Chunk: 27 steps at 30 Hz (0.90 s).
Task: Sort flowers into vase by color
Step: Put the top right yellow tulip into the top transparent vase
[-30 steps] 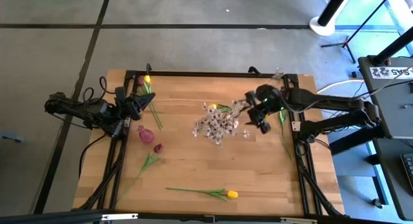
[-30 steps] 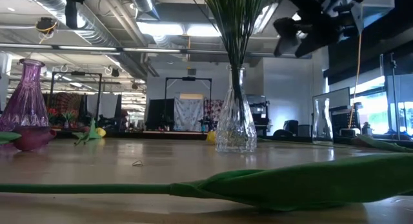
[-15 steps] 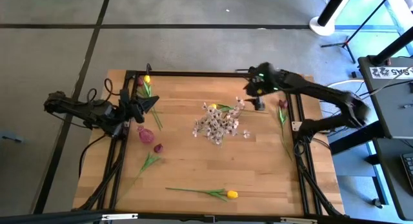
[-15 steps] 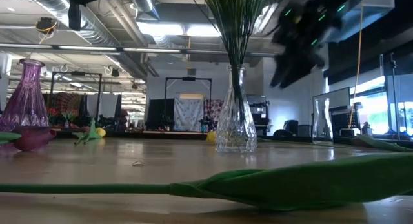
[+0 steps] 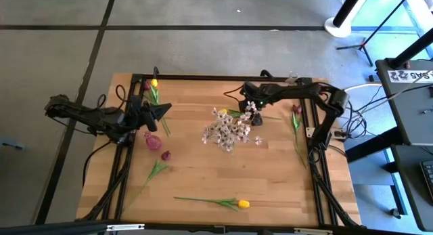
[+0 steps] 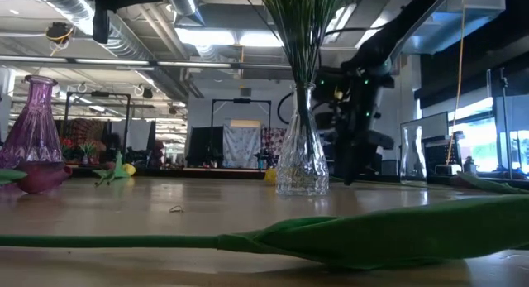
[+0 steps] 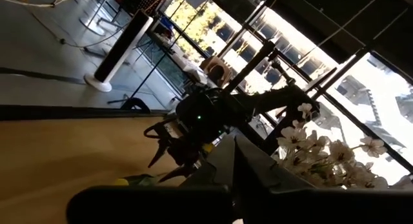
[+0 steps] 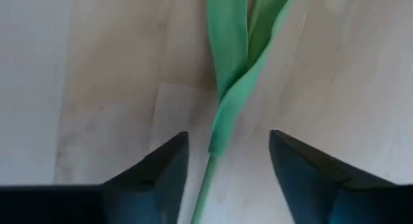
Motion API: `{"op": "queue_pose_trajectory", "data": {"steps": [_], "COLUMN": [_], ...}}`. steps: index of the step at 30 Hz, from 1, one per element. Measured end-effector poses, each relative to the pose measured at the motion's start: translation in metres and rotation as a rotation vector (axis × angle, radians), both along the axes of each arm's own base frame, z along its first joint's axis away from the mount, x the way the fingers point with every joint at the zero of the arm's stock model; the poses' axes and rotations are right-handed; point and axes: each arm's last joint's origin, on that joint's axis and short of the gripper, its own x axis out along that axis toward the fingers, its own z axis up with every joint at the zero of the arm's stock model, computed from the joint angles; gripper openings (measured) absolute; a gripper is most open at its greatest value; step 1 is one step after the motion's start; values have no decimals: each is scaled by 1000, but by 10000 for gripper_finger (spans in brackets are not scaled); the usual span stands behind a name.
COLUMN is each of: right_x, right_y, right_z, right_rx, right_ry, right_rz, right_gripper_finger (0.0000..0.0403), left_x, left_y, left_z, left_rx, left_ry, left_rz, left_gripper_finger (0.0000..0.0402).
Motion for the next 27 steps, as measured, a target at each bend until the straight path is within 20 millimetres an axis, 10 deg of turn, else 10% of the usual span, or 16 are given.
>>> {"op": "queue_pose_trajectory", "data": {"steps": [11,27], "right_x": [4,-118], "right_y": [-2,-46], "right_z": [2,199], "right_rx": [64,-503], "right_ry": [-45,-764], "right_rz": [-172,-755], "right_gripper_finger": [17,8], "left_x": [0,-24], "left_y": [0,2], "left_z": [0,4], "left_rx": [100,139], "left_ry": [64,35], "left_rz": [-2,-219], "left_gripper_finger": [0,0]}}
